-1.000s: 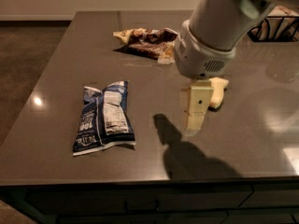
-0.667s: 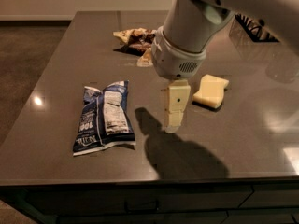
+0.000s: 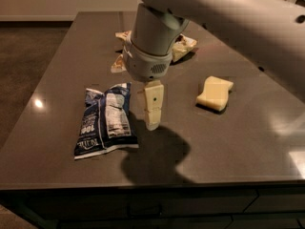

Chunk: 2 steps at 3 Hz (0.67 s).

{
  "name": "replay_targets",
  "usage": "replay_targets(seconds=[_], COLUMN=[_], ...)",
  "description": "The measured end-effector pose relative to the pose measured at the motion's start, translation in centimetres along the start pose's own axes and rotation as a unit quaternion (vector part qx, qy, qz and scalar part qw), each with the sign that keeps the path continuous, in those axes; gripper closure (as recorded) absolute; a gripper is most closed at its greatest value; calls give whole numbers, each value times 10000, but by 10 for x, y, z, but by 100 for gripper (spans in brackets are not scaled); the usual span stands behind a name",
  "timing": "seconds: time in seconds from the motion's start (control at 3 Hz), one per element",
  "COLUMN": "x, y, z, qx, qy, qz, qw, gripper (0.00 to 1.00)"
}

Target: Move blue chip bag near sponge

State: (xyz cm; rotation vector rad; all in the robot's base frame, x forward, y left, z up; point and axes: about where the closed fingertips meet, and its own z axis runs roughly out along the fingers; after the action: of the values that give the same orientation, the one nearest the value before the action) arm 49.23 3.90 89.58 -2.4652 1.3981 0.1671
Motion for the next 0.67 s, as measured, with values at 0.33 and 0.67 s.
replay_targets(seconds=[0.33,0.67], x=[-18,-30], y=[-13,-19], z=[16,33], qx=[-77,-207], qy=[54,106], qz=[-467,-803], qw=[9989,9965], gripper=[0,0])
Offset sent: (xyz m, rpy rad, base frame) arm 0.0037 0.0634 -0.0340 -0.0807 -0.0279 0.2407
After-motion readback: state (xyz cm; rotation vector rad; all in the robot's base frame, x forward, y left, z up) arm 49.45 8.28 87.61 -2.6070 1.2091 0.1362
